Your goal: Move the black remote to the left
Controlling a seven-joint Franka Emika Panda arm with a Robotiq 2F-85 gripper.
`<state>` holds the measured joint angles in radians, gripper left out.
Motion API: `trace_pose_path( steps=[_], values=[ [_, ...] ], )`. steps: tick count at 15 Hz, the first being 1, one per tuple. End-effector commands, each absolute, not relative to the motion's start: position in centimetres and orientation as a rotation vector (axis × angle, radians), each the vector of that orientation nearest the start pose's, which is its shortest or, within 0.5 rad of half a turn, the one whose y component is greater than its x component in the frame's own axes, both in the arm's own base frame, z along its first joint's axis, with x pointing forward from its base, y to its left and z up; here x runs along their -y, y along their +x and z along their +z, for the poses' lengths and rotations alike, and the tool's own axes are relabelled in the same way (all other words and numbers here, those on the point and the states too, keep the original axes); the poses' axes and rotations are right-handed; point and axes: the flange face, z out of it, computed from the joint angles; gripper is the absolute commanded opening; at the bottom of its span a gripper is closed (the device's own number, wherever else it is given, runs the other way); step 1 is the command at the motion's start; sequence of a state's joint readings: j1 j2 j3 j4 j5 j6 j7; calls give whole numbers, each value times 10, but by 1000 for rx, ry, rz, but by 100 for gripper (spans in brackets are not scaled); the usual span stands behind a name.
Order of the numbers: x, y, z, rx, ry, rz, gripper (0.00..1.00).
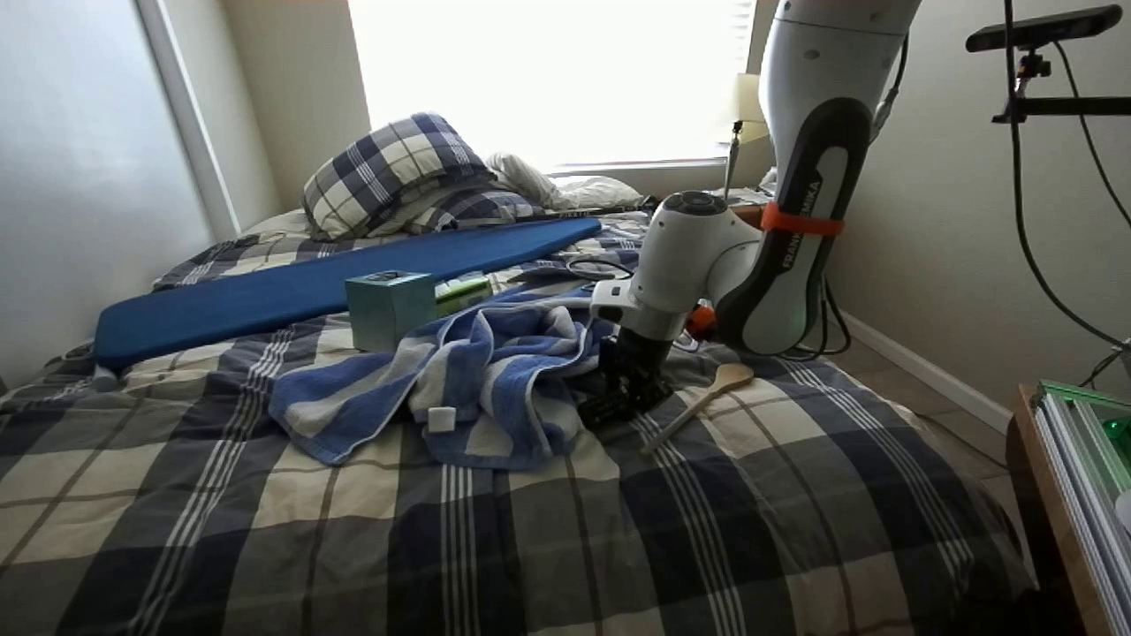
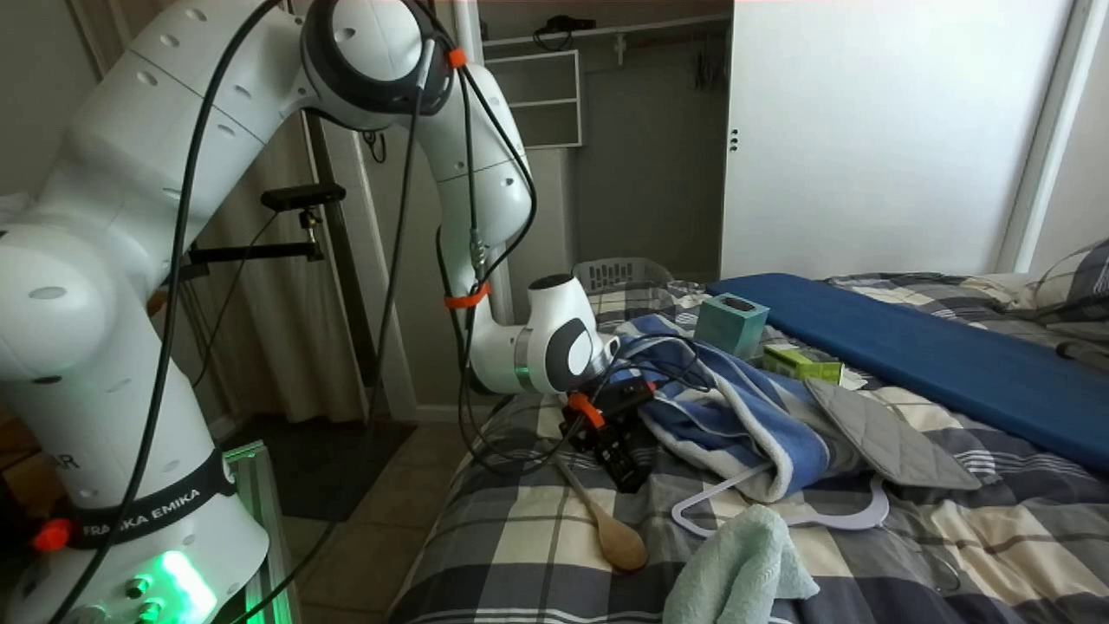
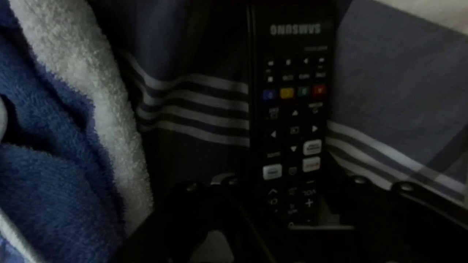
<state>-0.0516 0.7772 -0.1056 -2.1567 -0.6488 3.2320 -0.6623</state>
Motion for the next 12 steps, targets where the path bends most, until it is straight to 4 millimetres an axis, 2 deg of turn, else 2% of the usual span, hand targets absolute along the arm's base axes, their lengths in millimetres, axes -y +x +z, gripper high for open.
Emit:
trace_pose_path(
  steps=[1,6,12],
  values=[
    [18,536,85,1873,-2722,-394,23],
    [-16,528,138,1841,-2671,-456,23],
    [-56,549,228,1884,-2622,-541,23]
  ],
)
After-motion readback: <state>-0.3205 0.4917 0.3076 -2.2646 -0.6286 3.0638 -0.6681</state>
